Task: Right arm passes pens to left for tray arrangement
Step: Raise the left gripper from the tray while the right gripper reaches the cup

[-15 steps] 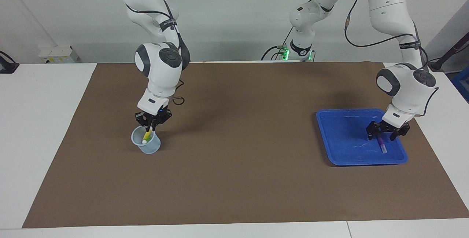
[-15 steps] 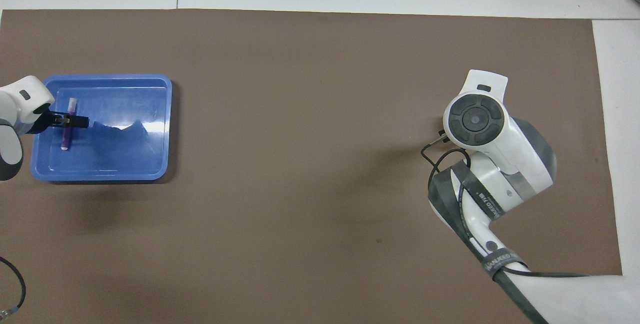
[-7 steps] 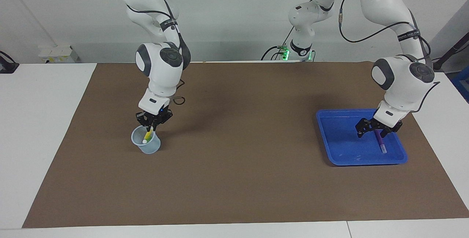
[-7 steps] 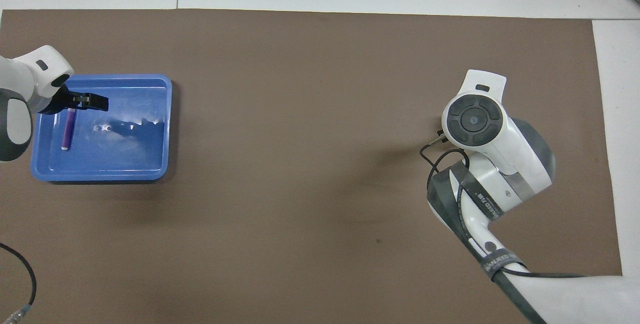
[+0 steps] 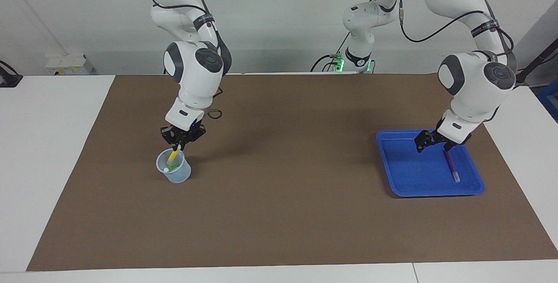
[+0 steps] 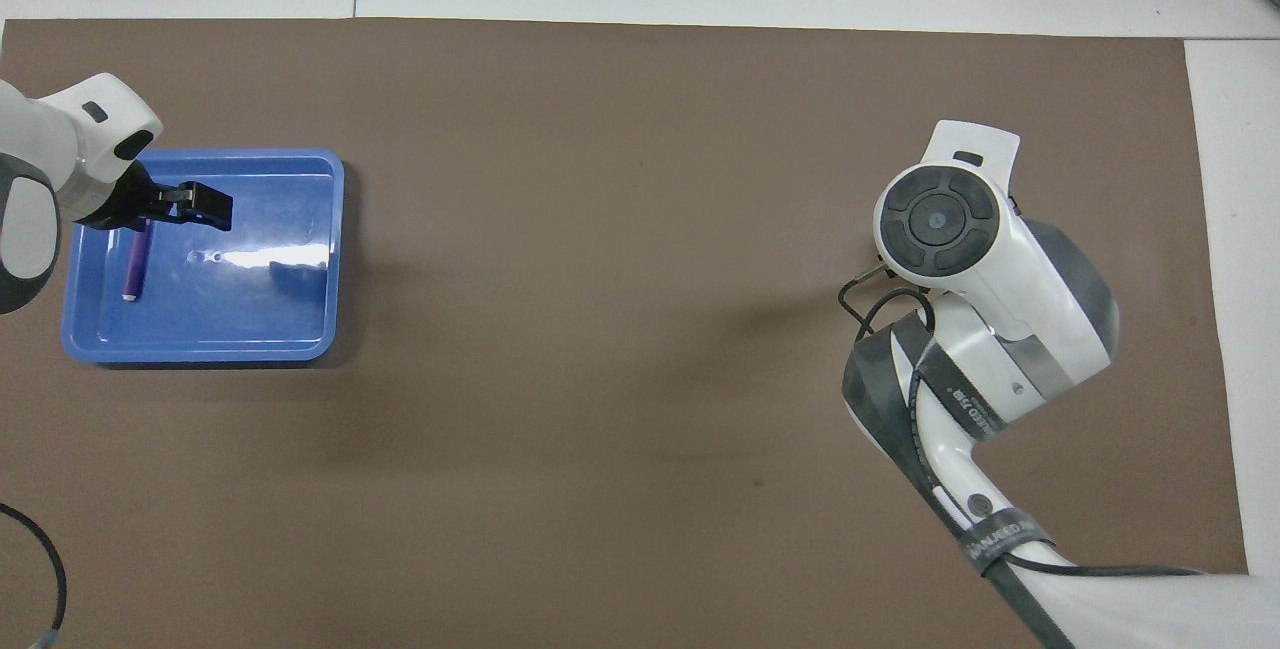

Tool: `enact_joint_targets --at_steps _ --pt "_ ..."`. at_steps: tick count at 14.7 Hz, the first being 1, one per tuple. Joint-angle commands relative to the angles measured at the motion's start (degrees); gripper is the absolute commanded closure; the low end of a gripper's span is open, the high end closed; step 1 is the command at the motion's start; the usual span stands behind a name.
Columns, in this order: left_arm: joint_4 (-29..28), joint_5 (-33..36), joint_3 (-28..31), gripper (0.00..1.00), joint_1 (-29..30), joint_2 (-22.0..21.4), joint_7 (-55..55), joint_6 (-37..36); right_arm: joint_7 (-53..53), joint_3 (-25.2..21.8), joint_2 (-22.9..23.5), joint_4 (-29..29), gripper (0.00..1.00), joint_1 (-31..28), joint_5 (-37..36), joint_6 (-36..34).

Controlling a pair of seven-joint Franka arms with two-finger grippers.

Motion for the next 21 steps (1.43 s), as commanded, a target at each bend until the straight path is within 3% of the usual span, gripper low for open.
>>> enact_joint_targets --at_steps 1,4,7,12,16,21 --pt "2.38 -2.59 0.77 0.01 -0.81 0.15 -0.94 -3.79 -1.67 1.57 -2.29 1.33 1.0 -0.09 -0.24 -3.27" --pt "6.41 -4.71 0.77 0.01 -0.81 0.32 -5.15 -9.48 -1.76 3.32 -4.05 2.12 1.0 0.35 -0.15 -5.91" --pt "6.6 -4.8 0.6 0.01 -0.81 0.24 -7.95 -10.73 -2.89 5.34 -5.29 3.87 1.0 0.27 0.64 -10.29" --pt "6.69 -11.38 0.51 0.01 -1.95 -0.2 -19.29 -16.26 -4.57 5.87 -5.55 9.85 1.0 -0.43 11.0 -17.6" --pt "6.25 -20.95 0.51 0.01 -1.86 -0.99 -29.65 -21.71 -4.57 4.56 -8.01 10.64 1.0 -2.88 20.48 -19.45" --pt "1.86 -35.89 0.51 0.02 -1.86 -3.45 -48.55 -24.36 1.83 4.47 -8.71 14.16 1.0 -6.58 33.05 -27.88"
